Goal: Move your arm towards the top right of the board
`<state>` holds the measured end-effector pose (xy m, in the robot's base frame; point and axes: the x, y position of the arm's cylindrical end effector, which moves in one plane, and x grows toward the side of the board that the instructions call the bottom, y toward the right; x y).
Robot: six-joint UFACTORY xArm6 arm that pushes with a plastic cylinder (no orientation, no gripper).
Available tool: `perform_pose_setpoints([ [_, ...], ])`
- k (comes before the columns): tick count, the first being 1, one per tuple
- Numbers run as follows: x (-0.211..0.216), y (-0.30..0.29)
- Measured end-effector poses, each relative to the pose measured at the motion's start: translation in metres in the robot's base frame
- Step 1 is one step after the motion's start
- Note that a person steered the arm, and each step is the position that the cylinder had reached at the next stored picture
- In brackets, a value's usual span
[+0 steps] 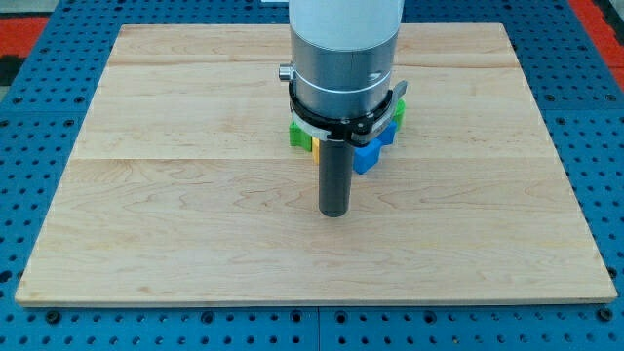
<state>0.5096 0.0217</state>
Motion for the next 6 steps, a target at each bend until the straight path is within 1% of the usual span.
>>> perform_pose_setpoints([
  [1,-0.008,0.018],
  [2,-0.006,0.018],
  [3,-0.006,0.04],
  [4,-0.02,0.111],
  [5,-0.086,0.159],
  [6,-0.157,0.175],
])
